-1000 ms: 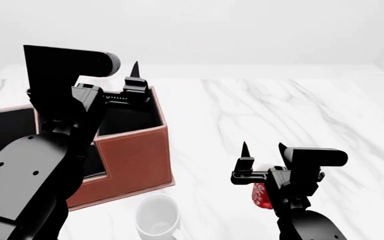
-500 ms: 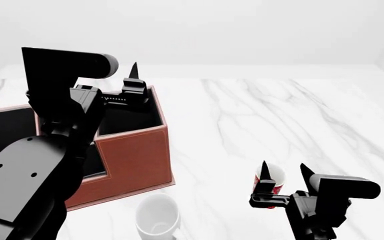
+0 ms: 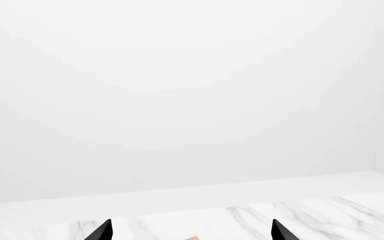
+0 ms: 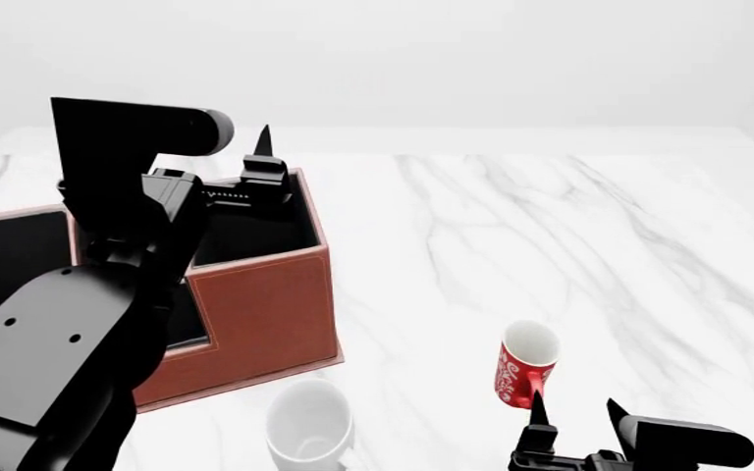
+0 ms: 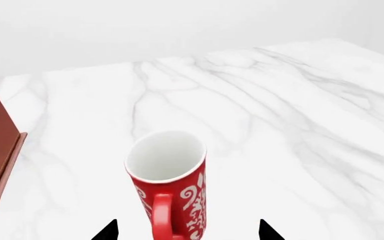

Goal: Pick up the red mug and place it to the right of the caddy.

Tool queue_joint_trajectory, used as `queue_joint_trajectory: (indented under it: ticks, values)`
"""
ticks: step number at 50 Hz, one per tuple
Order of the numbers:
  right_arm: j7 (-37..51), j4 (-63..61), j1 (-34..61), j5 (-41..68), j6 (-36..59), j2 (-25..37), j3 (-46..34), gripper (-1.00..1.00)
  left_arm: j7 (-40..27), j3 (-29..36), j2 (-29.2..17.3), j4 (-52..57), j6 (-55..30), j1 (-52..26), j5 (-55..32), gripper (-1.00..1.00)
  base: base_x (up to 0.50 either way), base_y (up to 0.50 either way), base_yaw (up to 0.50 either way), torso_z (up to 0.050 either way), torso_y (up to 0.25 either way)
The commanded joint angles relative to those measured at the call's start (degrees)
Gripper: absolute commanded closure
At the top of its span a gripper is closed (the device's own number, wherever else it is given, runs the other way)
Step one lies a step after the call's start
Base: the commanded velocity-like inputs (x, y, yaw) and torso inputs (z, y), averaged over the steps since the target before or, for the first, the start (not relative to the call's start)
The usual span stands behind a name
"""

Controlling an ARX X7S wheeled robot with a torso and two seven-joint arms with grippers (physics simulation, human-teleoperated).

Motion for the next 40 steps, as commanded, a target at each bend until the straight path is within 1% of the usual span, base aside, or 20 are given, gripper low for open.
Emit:
queue_joint_trajectory:
  ticks: [1, 10, 15, 40]
  values:
    - [-0.14, 3.15, -0.23, -0.28, -0.85, -0.04, -0.46, -1.00, -0.28, 0.20, -0.20, -0.61, 0.83, 0.19, -0.30, -1.00, 0.00, 0.00, 0.00, 0.000, 0.000]
    - [-0.87, 5.32, 0.86, -0.38, -0.30, 0.23, -2.11, -1.00, -0.51, 0.28, -0.37, -0.80, 1.11, 0.33, -0.64, -1.00, 0.00, 0.00, 0.00, 0.000, 0.000]
    - [-1.43, 8.67, 3.59, -0.82, -0.17, 0.06, -3.46, -1.00, -0.62, 0.47, -0.41, -1.40, 1.70, 0.50, -0.66, -1.00, 0.00, 0.00, 0.00, 0.000, 0.000]
    - [-1.52, 11.98, 8.86, -1.35, 0.34, -0.04, -6.20, -1.00, -1.40, 0.39, -1.12, -0.76, 1.37, 0.57, -1.74, -1.00, 0.00, 0.00, 0.00, 0.000, 0.000]
